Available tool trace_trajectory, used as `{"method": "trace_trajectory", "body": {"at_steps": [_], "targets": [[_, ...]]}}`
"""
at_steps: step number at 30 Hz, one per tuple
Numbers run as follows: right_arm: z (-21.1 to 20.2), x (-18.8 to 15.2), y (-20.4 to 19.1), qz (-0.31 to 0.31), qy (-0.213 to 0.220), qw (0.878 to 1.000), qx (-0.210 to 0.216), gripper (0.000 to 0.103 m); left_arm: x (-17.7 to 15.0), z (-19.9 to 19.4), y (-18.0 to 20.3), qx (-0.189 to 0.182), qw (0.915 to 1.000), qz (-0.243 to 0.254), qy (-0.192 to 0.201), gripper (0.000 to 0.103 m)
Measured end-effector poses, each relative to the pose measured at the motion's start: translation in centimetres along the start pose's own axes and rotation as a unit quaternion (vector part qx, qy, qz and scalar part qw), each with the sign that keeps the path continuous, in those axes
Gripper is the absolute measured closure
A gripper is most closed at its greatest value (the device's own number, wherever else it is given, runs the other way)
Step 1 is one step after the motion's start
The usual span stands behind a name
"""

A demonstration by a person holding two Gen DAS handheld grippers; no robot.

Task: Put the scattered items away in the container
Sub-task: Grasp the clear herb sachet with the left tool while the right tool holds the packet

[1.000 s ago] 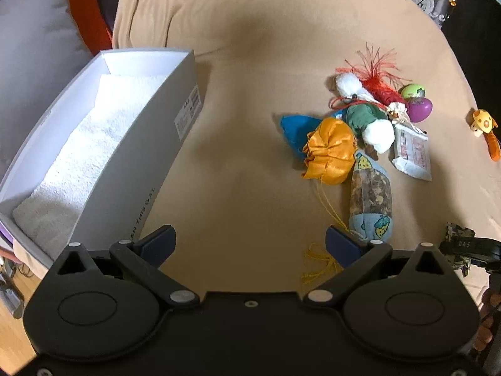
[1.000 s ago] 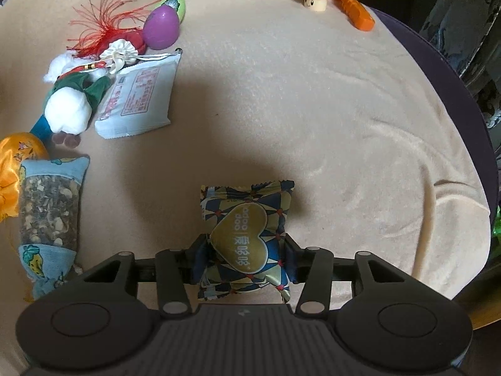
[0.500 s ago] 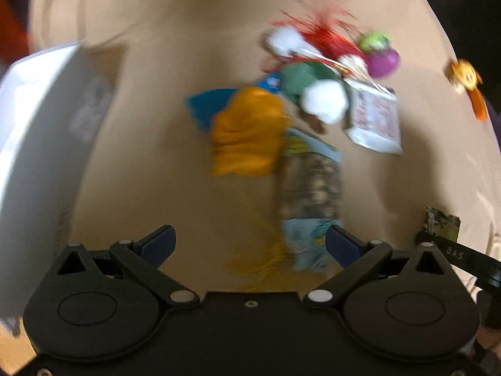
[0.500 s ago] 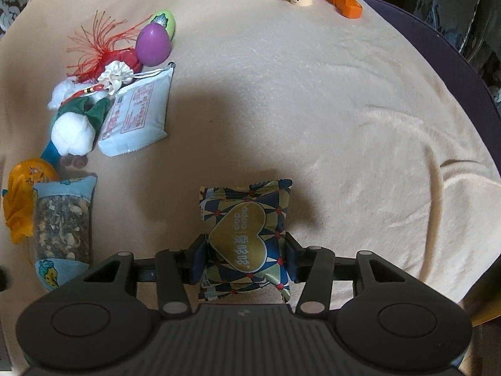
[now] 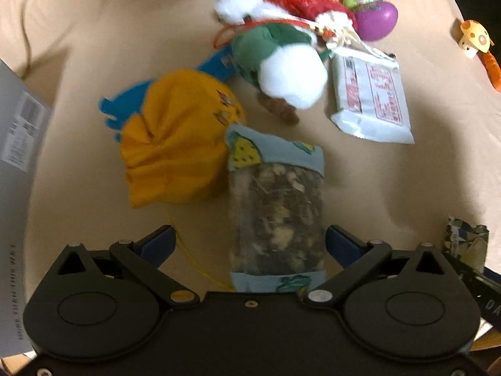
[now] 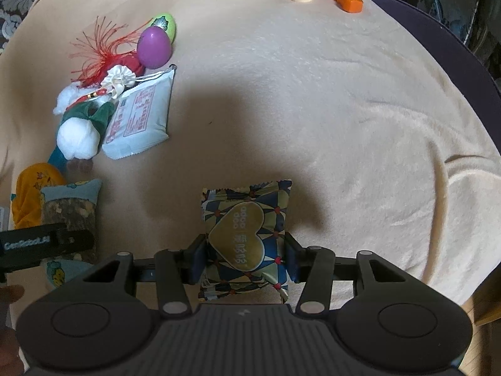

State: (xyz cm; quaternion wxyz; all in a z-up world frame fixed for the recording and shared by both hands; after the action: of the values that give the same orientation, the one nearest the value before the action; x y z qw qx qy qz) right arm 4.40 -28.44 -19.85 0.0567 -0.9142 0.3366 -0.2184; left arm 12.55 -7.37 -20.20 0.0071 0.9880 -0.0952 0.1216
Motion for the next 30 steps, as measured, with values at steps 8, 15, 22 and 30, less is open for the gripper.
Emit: {"method": "trace_trajectory", "body": {"at_steps": [8,15,22,30], "targets": [[0.1,-0.3,-0.7,-0.034,0.009,0.999,-0.027,0.051,-1.1,-0.4,0.5,-0.012,0.9997,0.021,0.007,0.043],[0.1,-0.2,-0.7,-0.041,0.001,0.998,-0.037,0.054,-3.0,-3.1,-0.8,-0.06,0.9979,-0.007,0.023,0.053],[-0.3,0.1,0.6,0.009,-0.017,1.0,0.002,0.055,-4.5,-7.4,-0.4,-0.185,0.9816,-0.032,0.033,0.053],[-0.2,0.2,1.0,0.04,-0.027,0.999,0.015,0.055,-3.6,-6.1,-0.8,-0.061,0.9971,0.022,0.041,0.05]]}}
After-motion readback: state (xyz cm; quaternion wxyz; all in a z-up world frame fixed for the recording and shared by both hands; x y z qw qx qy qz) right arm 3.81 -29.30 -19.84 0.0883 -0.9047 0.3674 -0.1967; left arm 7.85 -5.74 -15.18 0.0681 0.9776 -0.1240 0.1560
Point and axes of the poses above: each gripper's, at about its wrist camera, not at the fingertips, and z roughly the way its jaws point, y to its right, x to its top, the point moved 9 cm from there along z, roughly the way its jaws point, and after that the axes turned 3 degrees about z, right-handed, at the moved point
